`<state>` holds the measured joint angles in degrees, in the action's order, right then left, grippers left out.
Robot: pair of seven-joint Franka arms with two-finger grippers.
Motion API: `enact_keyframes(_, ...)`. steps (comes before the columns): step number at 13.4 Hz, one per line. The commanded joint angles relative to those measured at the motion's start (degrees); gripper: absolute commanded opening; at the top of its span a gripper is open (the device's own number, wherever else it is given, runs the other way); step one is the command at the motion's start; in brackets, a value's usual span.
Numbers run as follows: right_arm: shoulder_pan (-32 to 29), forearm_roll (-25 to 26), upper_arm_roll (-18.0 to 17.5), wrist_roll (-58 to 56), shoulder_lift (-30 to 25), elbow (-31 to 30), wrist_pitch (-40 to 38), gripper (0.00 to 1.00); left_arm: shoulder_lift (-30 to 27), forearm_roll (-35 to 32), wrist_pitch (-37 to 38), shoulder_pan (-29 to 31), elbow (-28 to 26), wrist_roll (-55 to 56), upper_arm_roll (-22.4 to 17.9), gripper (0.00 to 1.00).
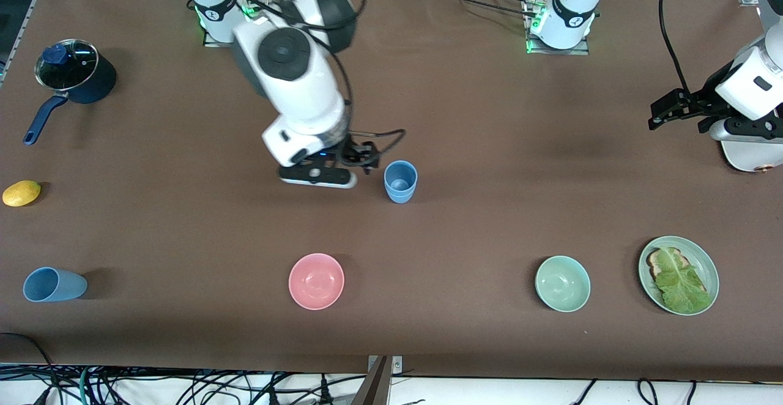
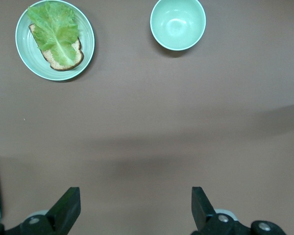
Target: Stack blue cups with both arms
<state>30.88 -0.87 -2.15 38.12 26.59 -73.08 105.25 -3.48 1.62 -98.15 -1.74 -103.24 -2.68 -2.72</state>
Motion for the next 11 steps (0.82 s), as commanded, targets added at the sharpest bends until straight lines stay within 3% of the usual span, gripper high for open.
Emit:
enact_keyframes(1, -7.6, -1.1, -0.8, -8.1, -12.8, -12.9, -0.8, 1.00, -1.3, 0.7, -1.3, -0.6, -1.6, 0.4, -0.7, 1.00)
enact_keyframes(4, -14.2, -1.1, -0.8, -16.6, -23.6, -22.6, -2.7, 1.00, -1.0, 0.7, -0.9, -0.5, -1.1, 0.2, -0.7, 1.00)
enact_keyframes(6, -19.2, -1.1, -1.1, -22.4, -26.6, -23.1, -7.5, 1.00, -0.3, 0.7, 0.2, -0.5, 0.1, 0.1, -0.6, 1.00)
enact_keyframes(9, -28.6, -1.9, -4.4, -30.0, -29.0, -23.2, -10.7, 1.00, -0.2, 0.7, 0.9, -0.5, 0.5, 0.0, -0.6, 1.00)
enact_keyframes(11, -30.4, -1.9, -4.9, -32.1, -29.6, -23.1, -12.3, 1.00, -0.2, 0.6, 1.0, -0.5, 0.5, 0.0, -0.7, 1.00)
